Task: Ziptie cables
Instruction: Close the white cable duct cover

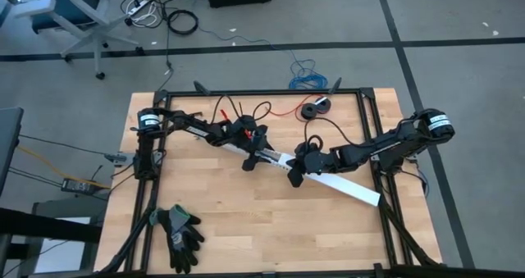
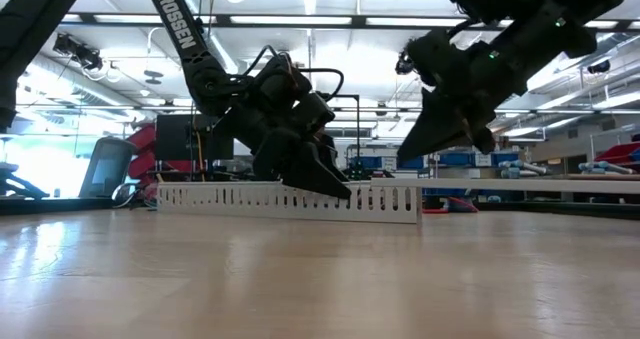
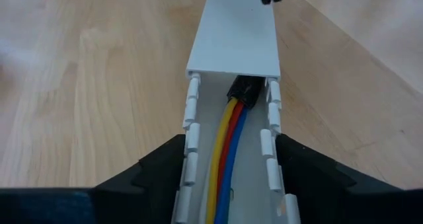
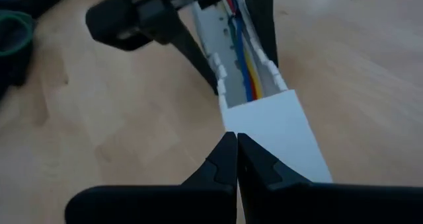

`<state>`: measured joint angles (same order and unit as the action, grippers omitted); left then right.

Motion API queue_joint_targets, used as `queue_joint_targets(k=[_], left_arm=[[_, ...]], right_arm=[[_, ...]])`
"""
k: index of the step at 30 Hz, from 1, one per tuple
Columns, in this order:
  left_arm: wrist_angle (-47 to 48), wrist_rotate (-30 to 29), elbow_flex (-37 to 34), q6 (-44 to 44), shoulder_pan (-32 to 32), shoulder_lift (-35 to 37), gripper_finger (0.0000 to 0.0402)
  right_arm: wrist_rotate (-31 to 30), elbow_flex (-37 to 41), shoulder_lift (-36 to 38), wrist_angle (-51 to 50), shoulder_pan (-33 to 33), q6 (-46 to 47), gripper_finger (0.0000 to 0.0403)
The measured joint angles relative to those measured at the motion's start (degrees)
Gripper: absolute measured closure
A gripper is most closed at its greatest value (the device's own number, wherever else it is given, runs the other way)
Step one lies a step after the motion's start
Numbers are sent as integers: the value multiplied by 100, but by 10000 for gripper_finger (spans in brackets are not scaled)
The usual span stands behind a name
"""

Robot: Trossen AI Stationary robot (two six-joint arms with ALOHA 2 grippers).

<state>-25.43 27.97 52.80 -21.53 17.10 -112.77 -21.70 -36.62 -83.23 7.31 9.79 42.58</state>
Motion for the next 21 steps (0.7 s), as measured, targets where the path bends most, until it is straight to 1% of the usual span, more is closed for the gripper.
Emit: queue_joint_targets(k=[4,8,11,16,21], left_arm=[[0,-2,0,10,0,0,170],[-1,-2,0,8,-1,0,170],[-9,-4,0,8,-2,0,170],[-35,-9,-4,6,-2,0,170],[-37,-13,-7,2,-4,0,170]], right_arm=[[-80,-5,142,-124,85,197,403],[-257,-6,294,-869,193,687,403],[-275,-4,282,-1126,218,886,403],[-260,-2,156,-1023,149,668,403],[-45,-15,-147,-747,-218,475,403]])
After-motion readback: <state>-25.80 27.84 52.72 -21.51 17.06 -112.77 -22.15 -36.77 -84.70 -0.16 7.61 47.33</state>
